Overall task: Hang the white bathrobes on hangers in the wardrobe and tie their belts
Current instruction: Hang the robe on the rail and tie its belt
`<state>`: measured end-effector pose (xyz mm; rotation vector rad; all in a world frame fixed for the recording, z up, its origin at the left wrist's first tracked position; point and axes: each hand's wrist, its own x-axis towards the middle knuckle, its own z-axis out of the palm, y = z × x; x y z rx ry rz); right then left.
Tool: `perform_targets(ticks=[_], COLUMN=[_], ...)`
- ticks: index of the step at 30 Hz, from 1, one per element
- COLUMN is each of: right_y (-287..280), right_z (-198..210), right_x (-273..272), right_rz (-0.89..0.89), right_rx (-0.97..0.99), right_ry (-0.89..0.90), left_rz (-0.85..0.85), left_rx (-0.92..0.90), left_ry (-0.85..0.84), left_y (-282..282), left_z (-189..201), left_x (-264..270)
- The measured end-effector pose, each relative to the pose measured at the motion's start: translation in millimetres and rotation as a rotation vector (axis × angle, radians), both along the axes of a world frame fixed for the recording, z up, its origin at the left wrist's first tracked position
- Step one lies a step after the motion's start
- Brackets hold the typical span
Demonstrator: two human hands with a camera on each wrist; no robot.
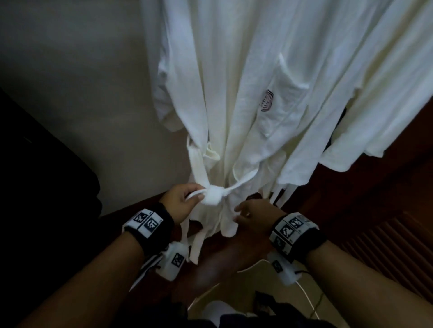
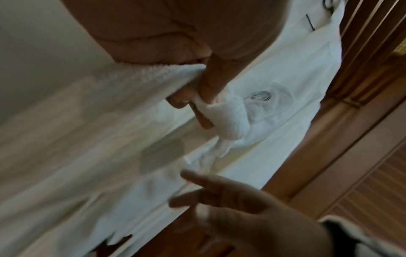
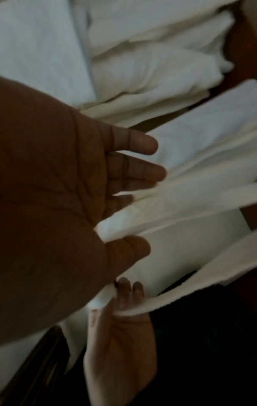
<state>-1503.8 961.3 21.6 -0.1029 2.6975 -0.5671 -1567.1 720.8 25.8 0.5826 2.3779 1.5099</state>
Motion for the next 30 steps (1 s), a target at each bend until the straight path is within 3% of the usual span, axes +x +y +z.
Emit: perform_targets(ticks=[2, 6, 9, 11, 13, 16, 17, 20, 22, 24, 27, 30], right_y=[-3.8, -24.4, -30.2, -27.2, -10.6, 41.8, 67.9, 119.2, 120.4, 105.7, 91.7, 82.7], right_z=[-11.0, -1.8, 17.4, 27.8, 35.4, 48.8, 49.3, 57.1, 50.1, 49.2, 67.6, 133.4], right_x=[3.4, -1.7, -5.6, -7.2, -9.1, -15.9, -20.8, -28.7, -31.6, -32.5, -32.7, -43.4], right_rz=[-0.097, -0.260, -0.364, -0.366, -0.284, -0.255, -0.311, -0.749, -0.864, -0.841, -0.771, -0.639], right_rx=[-0.156, -0.586, -0.811, -0.746, -0.488, -0.134, -0.061, -0.038, -0.031, -0.070, -0.142, -0.216], right_ry=[-0.027, 0.226, 0.195, 0.145, 0.217, 0.518, 0.532, 0.444, 0.381, 0.447, 0.522, 0.823], left_rz=[-0.026, -0.119, -0.106, -0.095, -0.075, 0.175, 0.279, 0.441, 0.453, 0.449, 0.422, 0.343], left_rx=[0.048, 0.133, 0.161, 0.101, -0.055, -0.300, -0.346, -0.387, -0.486, -0.507, -0.351, -0.158], left_ry=[0.009, 0.021, -0.002, -0.007, 0.120, 0.370, 0.393, 0.268, 0.235, 0.217, 0.218, 0.436], left_y=[11.1, 27.0, 28.0, 23.5, 18.2, 1.7, -8.9, -30.3, -24.8, -12.0, 3.8, 19.8], left_z=[8.3, 24.6, 28.7, 32.6, 41.2, 59.8, 60.8, 52.5, 47.8, 50.4, 69.2, 127.2], left_x=[0.9, 10.2, 12.6, 9.3, -3.1, -47.7, -68.7, -115.4, -124.4, -122.6, -119.2, -127.3])
